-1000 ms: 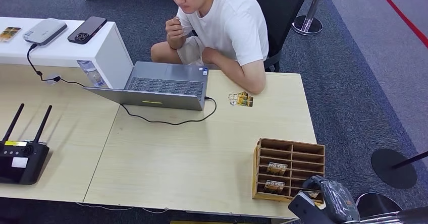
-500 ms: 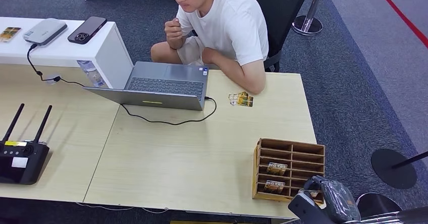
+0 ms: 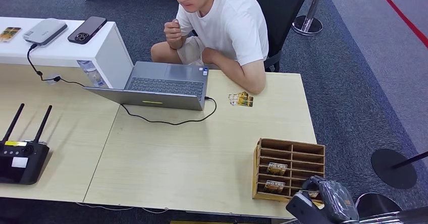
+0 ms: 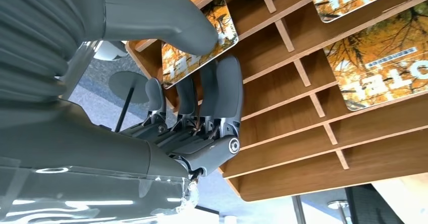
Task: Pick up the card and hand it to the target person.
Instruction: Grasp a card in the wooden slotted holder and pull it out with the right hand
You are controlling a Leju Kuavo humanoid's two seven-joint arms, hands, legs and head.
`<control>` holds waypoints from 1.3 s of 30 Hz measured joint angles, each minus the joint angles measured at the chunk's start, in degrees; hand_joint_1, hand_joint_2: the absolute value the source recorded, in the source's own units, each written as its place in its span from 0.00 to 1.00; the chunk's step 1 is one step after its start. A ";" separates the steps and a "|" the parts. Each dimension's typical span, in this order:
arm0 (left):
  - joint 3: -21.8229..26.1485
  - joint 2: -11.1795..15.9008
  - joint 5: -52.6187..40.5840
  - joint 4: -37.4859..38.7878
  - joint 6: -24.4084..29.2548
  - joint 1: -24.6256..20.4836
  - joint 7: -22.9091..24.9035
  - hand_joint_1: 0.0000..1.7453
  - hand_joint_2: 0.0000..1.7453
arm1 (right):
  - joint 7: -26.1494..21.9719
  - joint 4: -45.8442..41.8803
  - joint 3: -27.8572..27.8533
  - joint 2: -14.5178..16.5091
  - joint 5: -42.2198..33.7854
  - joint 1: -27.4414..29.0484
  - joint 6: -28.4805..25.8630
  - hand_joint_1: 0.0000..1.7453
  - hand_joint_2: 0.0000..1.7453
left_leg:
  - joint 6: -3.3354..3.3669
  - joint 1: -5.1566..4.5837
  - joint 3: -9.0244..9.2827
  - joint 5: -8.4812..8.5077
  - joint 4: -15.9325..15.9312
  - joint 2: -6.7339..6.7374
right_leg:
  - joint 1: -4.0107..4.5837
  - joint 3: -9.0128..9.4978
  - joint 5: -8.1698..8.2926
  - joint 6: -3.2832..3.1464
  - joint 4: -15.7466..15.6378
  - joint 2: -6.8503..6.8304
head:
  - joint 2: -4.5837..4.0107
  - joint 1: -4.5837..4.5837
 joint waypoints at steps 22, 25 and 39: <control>0.00 0.00 0.00 0.00 0.00 0.00 -0.28 0.00 0.00 | 0.07 0.00 1.31 -0.53 0.16 0.00 -0.34 0.86 1.00 | 0.00 0.00 0.00 0.00 0.00 0.00 | 0.00 0.00 0.00 0.00 0.00 0.00 | 0.00 0.00; 0.00 0.00 -0.01 0.00 0.00 0.00 -1.42 0.00 0.25 | 0.10 -0.02 1.31 -0.69 0.14 0.07 -0.44 0.84 1.00 | 0.00 0.00 0.00 0.00 0.00 0.00 | 0.00 -0.01 0.00 0.00 0.00 0.00 | 0.00 0.00; -0.01 0.00 -0.11 0.17 2.47 0.00 -3.39 0.00 1.00 | -1.56 -0.07 1.35 -0.78 0.04 0.03 -2.84 0.81 1.00 | 0.00 0.00 0.00 0.00 0.00 0.00 | 0.00 0.00 0.00 0.00 0.00 0.00 | 0.00 0.00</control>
